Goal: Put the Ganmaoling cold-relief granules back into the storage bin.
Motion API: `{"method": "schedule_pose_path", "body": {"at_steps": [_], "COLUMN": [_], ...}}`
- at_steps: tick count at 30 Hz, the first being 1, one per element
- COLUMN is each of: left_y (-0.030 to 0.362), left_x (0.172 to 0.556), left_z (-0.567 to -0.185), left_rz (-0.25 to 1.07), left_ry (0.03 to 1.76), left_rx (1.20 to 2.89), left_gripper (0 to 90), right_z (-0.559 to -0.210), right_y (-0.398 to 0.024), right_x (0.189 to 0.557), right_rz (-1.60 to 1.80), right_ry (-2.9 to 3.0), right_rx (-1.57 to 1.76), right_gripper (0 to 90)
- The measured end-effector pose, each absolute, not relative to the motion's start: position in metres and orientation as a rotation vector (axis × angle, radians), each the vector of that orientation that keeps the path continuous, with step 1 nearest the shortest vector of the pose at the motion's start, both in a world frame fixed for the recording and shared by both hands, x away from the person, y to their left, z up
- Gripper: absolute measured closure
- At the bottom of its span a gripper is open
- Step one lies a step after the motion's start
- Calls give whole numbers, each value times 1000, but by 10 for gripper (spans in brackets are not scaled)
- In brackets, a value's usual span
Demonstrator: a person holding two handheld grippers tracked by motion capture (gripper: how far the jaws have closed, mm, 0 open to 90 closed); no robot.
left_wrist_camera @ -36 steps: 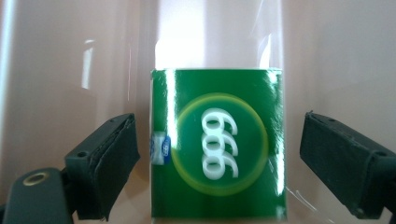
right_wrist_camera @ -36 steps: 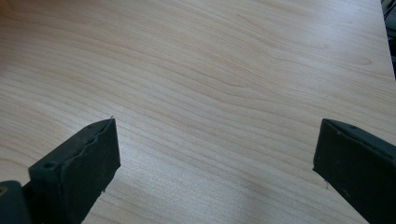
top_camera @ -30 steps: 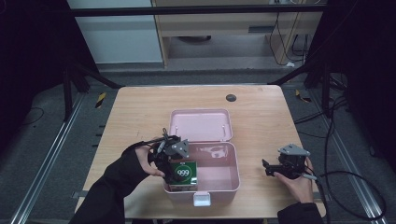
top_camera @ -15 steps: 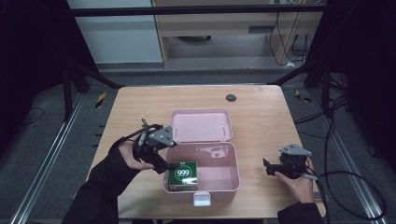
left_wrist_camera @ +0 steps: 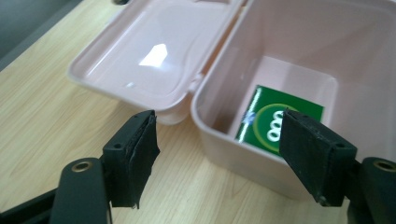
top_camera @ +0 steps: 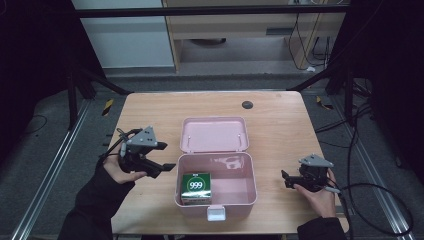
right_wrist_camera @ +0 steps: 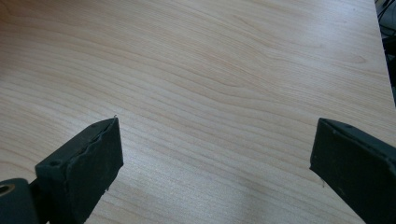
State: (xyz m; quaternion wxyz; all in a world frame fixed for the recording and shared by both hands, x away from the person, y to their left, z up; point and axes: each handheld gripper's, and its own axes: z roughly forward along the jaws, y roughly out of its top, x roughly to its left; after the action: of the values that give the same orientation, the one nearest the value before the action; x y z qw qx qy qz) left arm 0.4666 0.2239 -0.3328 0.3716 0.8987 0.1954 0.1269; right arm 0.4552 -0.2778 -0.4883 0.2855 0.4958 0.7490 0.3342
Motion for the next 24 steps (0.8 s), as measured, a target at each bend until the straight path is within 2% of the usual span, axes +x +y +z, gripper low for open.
{"method": "schedule_pose_path", "body": {"at_steps": [14,24], "left_y": [280,296], "left_x": [459,458], "left_z": [-387,-427], "left_rz": [423,497], "left_ry": [921,1138], "left_rx": [2033,1958], "left_gripper": [323,325], "right_z": [-488,-491], "right_y": [-277,-275], "right_x": [454,455], "right_rz": [894,870], "right_ry": [1999,2006], "right_rx": [1323,1312], "right_gripper": [34,33]}}
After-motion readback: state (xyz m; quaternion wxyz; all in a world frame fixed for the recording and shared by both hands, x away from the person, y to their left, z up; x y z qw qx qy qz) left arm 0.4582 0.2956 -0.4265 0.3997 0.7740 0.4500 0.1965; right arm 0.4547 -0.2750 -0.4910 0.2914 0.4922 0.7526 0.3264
